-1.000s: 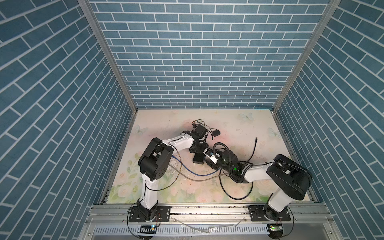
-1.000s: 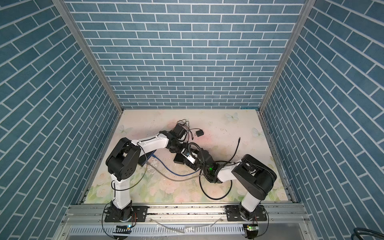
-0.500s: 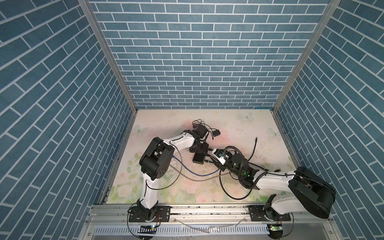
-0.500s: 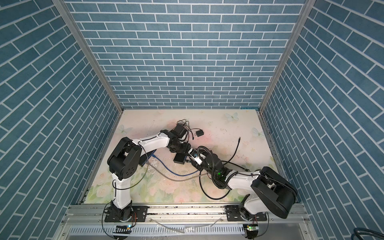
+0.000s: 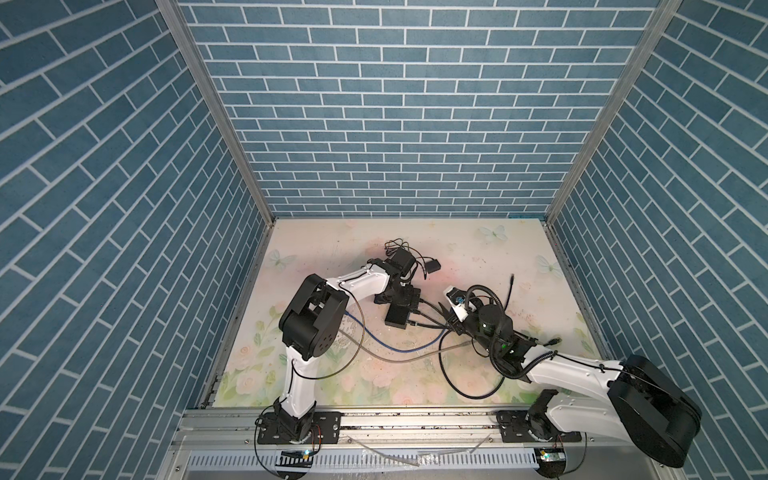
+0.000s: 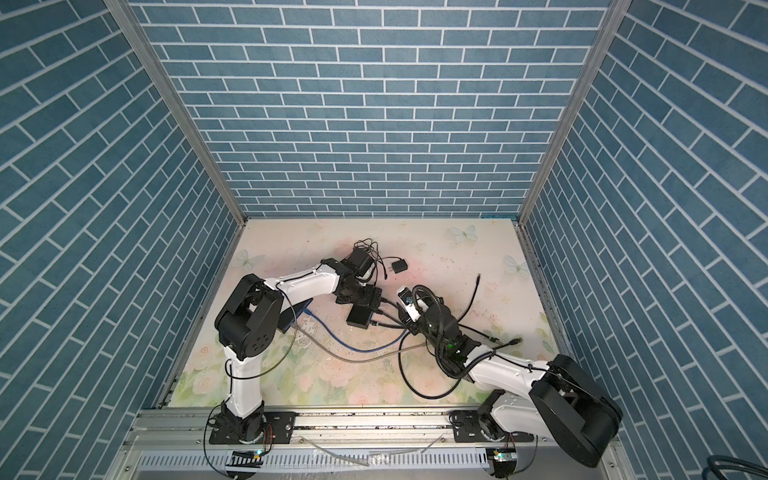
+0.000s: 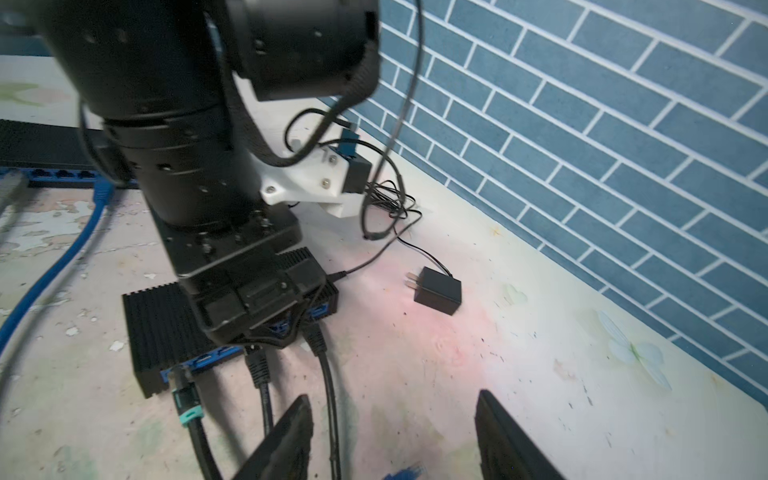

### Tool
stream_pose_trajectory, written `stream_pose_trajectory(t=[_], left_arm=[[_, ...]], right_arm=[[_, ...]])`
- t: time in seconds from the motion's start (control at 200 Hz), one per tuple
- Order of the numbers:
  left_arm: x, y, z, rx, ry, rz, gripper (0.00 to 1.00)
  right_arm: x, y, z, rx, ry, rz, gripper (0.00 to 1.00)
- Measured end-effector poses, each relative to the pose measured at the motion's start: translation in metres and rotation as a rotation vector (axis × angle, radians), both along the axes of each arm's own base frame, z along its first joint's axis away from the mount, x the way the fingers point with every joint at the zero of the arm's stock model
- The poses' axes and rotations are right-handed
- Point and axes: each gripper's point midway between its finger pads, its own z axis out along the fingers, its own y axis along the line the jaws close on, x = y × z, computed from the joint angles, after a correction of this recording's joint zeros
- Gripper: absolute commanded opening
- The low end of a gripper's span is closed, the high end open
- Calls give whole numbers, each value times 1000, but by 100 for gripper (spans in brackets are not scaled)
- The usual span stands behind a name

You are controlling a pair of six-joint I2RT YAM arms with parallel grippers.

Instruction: Insert the plug into the switch port

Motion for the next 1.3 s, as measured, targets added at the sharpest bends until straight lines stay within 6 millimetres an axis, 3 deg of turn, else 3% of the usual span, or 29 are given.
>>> stream_pose_trajectory(t=[0.085,0.19,0.39,0.5,0.615,0.745,0.85,0.92,0.935,0.965,1.095,1.3], left_arm=[[2,0,8,-3,-22,-6,100],[11,-1,33,-21,-89,-13,99],[37,5,112,-96,-333,2,100],[37,35,153,-107,-493,50,100],[26,88,170,-85,-601,136,100],[12,163,163,-9,-685,267,100],[1,208,148,57,-731,337,99],[-2,230,134,89,-752,360,100],[-2,233,132,96,-753,364,99],[-2,240,125,110,-759,369,99],[2,260,101,141,-763,380,100],[24,269,80,139,-796,358,100]], right_arm=[[7,-19,-4,-3,41,-64,63],[15,-37,-4,-12,85,-126,64],[37,-73,12,-8,128,-251,67],[48,-104,10,-13,163,-342,68],[55,-141,-1,-19,213,-439,68],[65,-178,-13,5,256,-528,70],[76,-195,-27,25,283,-556,74],[85,-197,-39,43,295,-550,88],[86,-196,-42,47,298,-546,96],[89,-196,-47,54,301,-540,99],[95,-193,-65,57,309,-515,99],[106,-205,-56,92,235,-545,99]])
